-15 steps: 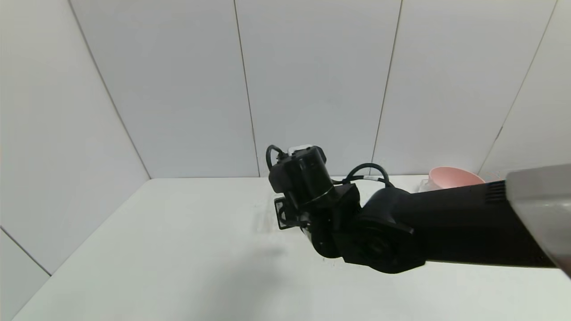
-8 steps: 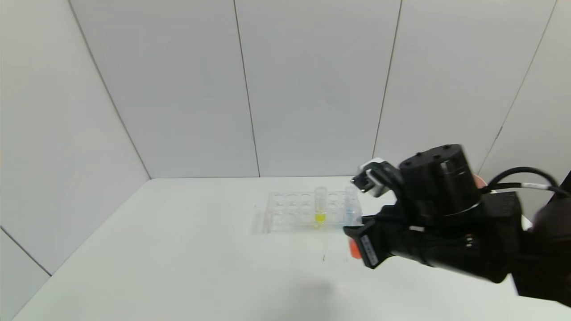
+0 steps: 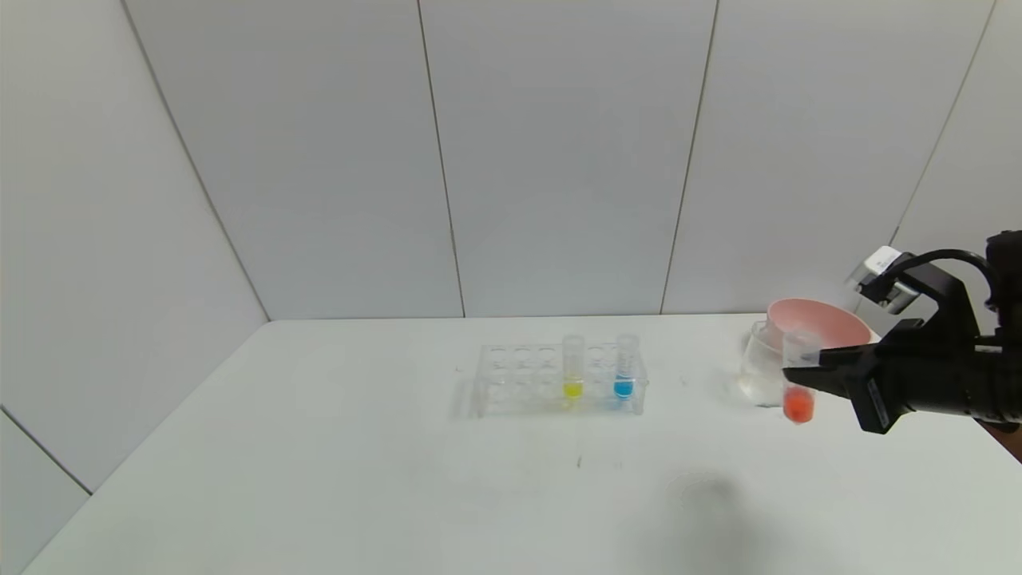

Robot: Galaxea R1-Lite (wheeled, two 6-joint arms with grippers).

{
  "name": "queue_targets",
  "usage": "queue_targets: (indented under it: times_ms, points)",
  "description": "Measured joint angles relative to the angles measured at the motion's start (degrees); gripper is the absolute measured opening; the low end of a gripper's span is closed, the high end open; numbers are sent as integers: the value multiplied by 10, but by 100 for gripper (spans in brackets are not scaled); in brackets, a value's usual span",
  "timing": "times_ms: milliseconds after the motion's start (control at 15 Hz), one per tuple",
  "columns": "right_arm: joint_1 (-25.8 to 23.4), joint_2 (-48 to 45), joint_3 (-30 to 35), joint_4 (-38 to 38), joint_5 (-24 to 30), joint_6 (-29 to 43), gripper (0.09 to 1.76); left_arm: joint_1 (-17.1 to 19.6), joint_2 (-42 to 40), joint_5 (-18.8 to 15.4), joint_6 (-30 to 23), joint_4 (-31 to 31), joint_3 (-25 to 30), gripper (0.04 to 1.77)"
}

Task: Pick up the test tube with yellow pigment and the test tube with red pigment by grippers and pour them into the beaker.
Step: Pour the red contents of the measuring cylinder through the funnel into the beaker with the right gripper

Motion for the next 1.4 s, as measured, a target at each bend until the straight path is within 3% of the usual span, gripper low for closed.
queue_targets:
  times_ms: [133,333,600,933,1200,1400]
  points:
    - [-53,30,-39,12,13,-46,49,0,0,0,0,0,0,172]
    - [-100,77,-136,91,14,-80,49,0,0,0,0,0,0,172]
    - [-128,144,-312,230,9,-110,49,0,0,0,0,0,0,172]
    - [-143,236,-512,426,-54,-186,49,0,0,0,0,0,0,172]
    - [-153,288,-607,518,-77,-265,49,0,0,0,0,0,0,172]
    - [-156,313,-630,530,-103,-346,49,0,0,0,0,0,0,172]
